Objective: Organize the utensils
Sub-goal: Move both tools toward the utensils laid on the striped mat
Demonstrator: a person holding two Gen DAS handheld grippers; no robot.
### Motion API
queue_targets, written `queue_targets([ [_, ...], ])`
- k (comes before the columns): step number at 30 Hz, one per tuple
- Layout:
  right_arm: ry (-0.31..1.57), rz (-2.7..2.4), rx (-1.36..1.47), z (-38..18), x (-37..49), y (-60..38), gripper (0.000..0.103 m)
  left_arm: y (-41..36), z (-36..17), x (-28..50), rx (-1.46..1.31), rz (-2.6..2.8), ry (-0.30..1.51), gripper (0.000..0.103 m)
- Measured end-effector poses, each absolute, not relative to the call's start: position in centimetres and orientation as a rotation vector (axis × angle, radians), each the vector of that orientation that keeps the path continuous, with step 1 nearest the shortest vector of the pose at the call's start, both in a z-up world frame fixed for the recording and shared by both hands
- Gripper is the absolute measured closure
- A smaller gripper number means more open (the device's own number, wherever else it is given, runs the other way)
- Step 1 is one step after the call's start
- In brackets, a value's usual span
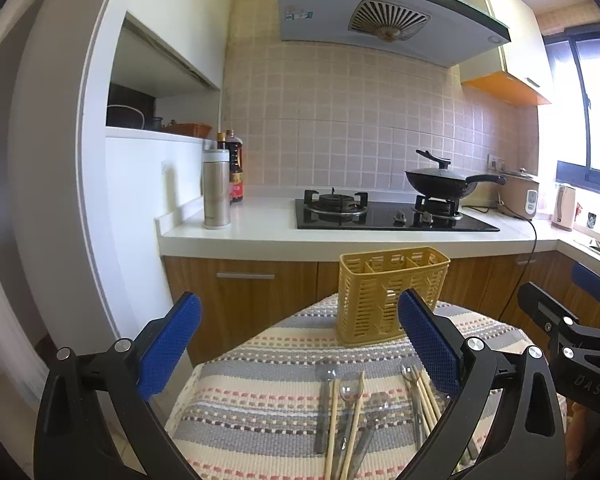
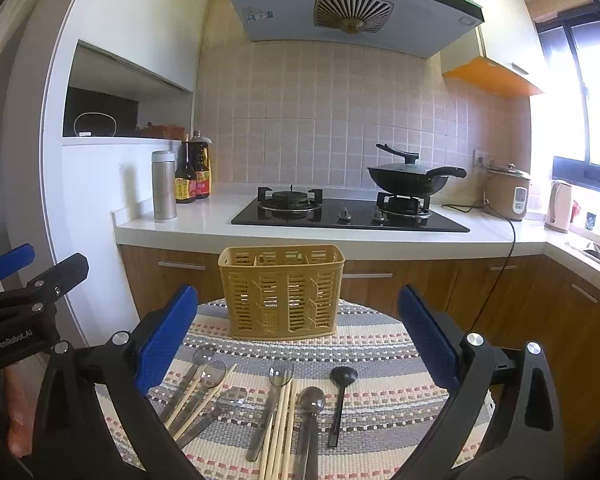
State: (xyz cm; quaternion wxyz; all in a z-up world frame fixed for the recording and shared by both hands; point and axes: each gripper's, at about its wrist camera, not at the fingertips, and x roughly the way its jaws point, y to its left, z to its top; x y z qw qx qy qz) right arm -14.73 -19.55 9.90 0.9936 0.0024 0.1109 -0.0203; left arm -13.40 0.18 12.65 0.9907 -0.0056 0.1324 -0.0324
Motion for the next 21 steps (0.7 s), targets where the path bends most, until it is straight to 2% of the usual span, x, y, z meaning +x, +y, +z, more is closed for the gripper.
queue_targets([
  [21, 0.229, -0.06, 0.035, 9.0, -11.9, -22.0, 0.007, -1.5, 12.5, -11.1, 0.003, -0.062, 0.236, 0.008],
])
